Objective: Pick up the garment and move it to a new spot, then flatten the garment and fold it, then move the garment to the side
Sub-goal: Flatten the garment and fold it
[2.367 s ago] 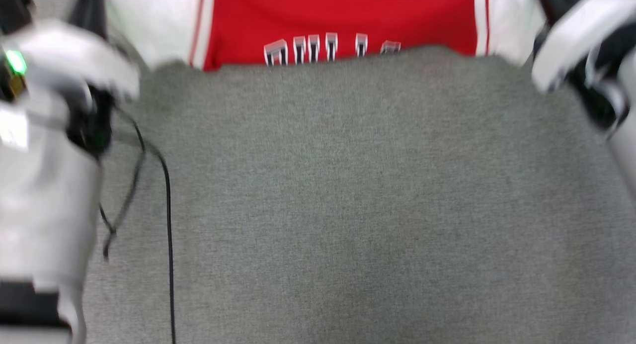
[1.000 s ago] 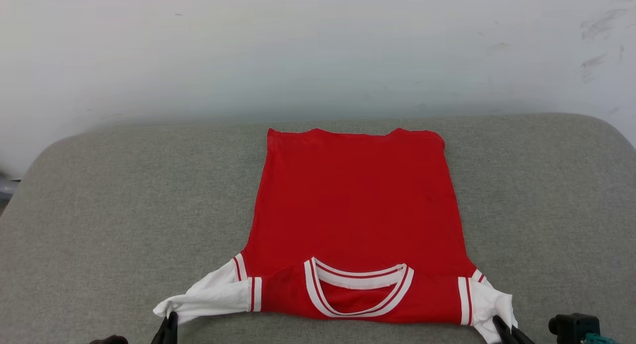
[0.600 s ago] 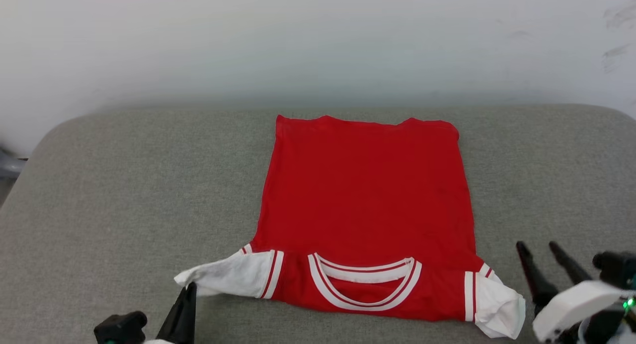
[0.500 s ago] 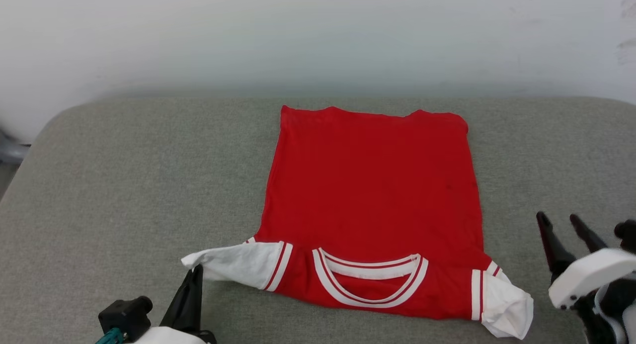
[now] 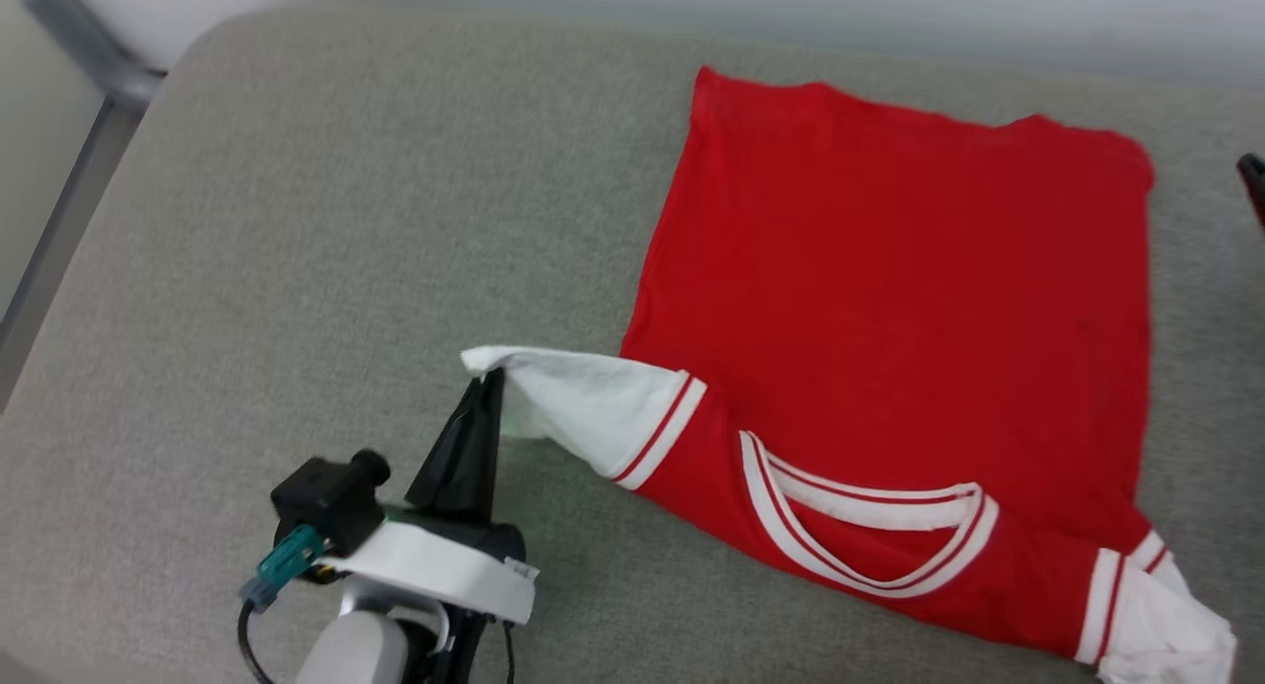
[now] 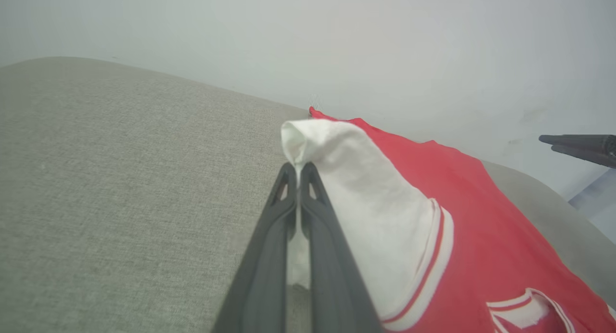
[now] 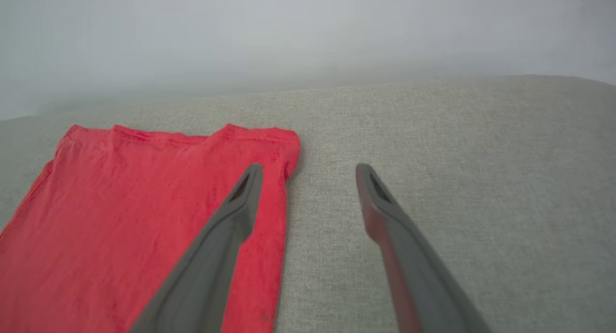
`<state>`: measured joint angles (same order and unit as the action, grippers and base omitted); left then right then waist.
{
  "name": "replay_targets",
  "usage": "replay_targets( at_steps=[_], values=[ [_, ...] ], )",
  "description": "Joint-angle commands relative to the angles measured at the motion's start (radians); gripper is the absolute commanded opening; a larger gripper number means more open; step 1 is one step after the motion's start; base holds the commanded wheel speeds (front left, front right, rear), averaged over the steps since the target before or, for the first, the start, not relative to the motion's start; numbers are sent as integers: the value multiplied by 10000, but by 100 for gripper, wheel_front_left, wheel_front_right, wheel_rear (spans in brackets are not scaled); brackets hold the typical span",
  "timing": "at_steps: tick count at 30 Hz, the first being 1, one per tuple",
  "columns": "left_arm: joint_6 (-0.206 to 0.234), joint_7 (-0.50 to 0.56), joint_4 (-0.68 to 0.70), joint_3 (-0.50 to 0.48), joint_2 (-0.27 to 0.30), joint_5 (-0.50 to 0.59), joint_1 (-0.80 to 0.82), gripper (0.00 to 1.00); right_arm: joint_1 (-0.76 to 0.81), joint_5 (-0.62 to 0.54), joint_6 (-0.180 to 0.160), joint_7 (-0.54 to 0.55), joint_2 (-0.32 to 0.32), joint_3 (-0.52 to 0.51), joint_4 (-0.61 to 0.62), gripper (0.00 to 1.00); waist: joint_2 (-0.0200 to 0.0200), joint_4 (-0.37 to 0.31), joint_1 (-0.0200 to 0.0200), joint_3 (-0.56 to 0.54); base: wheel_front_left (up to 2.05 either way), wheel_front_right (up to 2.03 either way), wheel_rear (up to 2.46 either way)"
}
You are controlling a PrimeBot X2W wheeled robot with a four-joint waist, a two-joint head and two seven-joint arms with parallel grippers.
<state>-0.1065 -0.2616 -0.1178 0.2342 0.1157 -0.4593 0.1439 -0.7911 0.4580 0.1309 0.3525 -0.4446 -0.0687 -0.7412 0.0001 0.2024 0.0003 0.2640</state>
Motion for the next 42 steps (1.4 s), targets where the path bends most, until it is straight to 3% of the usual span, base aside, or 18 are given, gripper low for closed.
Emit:
replay_targets(
  at_steps=[1,6,12,17,21,22,24,32,42],
  values=[
    [-41,-45,42,23,-40,62,170,0,-248,-21,-3,165,-21,44,-98,100,-1,544,-3,645,0,0,0],
    [-175,-46,129,210,-271,257,717,0,-1715,-401,-3,1708,-462,282,-883,100,-1,901,-3,1442,0,0,0],
    [-227,-46,327,373,-480,333,1141,0,-2705,-682,-3,2794,-599,832,-1218,100,-1,1110,-3,2261,0,0,0],
    [-242,-46,402,530,-559,348,1357,0,-2455,-322,-2,3725,-488,1357,-1565,100,-1,1228,-3,2596,0,0,0],
    [-246,-46,400,589,-598,278,1360,0,-1797,126,12,5063,-363,1827,-1940,100,-1,1212,-3,2652,0,0,0],
    [-247,-46,402,601,-608,265,1368,0,-1691,289,12,5354,-330,1895,-1931,42,-1,1205,-3,2661,0,0,0],
    [-246,-46,382,620,-617,255,1399,0,-1573,437,12,5563,-372,2042,-1724,0,-1,1186,-3,2674,0,0,0],
    [-239,-47,251,631,-628,268,1397,0,-2086,307,-6,4886,-1189,2069,-761,0,-1,1075,-3,2357,0,0,0],
    [-238,-47,-348,51,-360,152,695,0,-1851,212,-8,4135,-1704,2546,405,0,-1,232,-3,776,0,0,0]
  ],
)
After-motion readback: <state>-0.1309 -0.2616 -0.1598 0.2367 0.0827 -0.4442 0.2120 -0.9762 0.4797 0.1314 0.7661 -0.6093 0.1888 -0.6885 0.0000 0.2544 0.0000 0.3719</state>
